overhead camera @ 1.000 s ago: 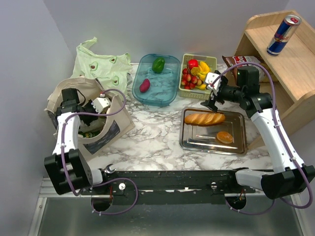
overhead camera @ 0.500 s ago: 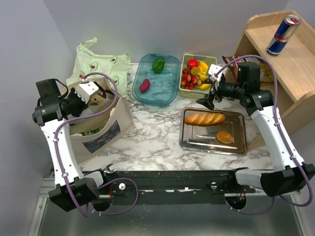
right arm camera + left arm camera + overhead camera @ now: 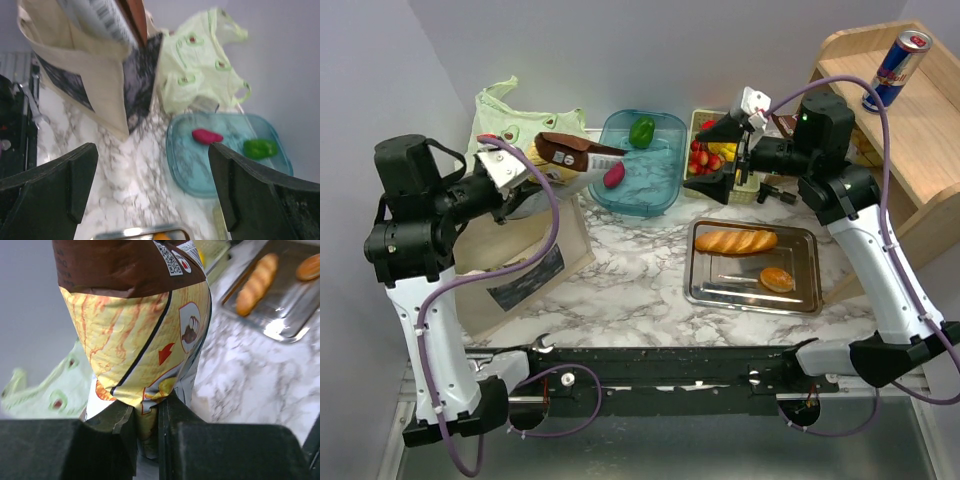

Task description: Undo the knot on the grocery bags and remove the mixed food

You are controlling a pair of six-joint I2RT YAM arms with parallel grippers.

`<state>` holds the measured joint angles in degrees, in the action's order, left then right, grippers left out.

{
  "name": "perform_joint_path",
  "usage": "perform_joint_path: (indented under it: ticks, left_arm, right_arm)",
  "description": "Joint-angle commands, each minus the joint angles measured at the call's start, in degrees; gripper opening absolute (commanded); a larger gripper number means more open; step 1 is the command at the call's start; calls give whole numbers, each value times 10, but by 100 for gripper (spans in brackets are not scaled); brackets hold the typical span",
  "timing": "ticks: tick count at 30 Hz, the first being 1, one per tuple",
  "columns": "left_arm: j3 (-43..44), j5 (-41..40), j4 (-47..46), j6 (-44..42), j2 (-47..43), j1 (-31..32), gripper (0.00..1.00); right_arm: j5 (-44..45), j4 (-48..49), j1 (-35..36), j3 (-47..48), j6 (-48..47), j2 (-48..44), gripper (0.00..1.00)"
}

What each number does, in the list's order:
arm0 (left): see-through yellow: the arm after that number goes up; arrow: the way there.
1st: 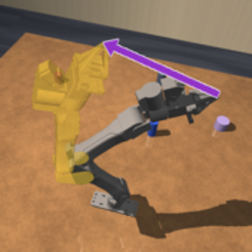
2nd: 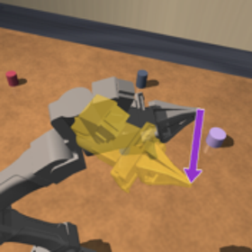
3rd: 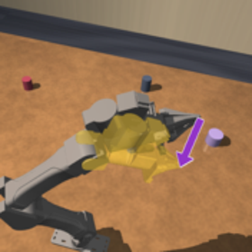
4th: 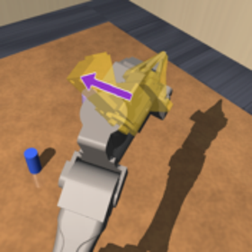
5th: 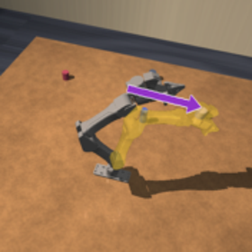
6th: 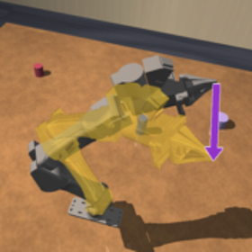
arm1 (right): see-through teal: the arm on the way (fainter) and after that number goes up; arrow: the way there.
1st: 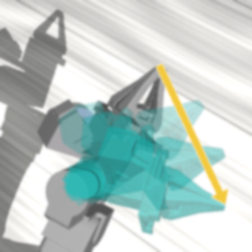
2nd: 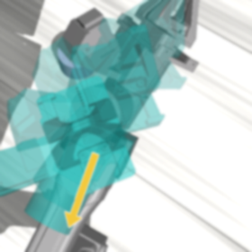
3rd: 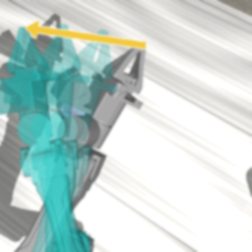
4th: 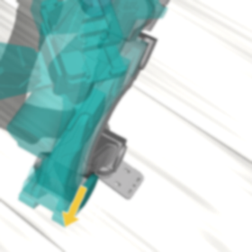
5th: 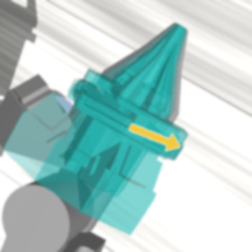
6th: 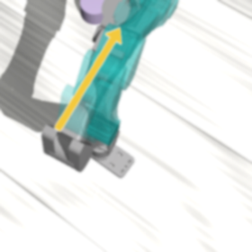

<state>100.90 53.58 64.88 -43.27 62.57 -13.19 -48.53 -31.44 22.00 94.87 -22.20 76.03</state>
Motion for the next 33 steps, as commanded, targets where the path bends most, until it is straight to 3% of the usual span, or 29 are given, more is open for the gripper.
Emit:
perform_joint_path:
  ticks: [1, 4, 8, 15, 20, 25, 29, 33]
  left_arm:
    - [10, 113, -52, 70, 2, 83, 0]
    - [-11, 96, -71, 75, 3, 155, 0]
    - [-17, 85, -88, 84, 13, 211, 0]
    - [-18, 78, -116, 102, 39, 282, 0]
    - [-18, 90, -158, 134, 47, 311, 0]
    - [-46, 122, -225, 178, 37, 324, 0]
    - [-106, 151, -332, 249, 19, 334, 0]
    - [-109, 165, -348, 260, 25, 350, 0]
  right_arm:
    - [-23, 82, 41, 67, 92, 17, 100]
    - [-18, 94, 66, 118, 119, 35, 100]
    - [-31, 32, 88, 177, 105, 57, 100]
    - [-20, -18, 169, 157, 73, 46, 100]
    - [34, -33, 219, 136, 44, 45, 100]
    - [85, 29, 226, 87, 79, 20, 100]
    - [121, 182, 226, -18, 120, -44, 100]
    - [122, 224, 226, -56, 140, -60, 100]
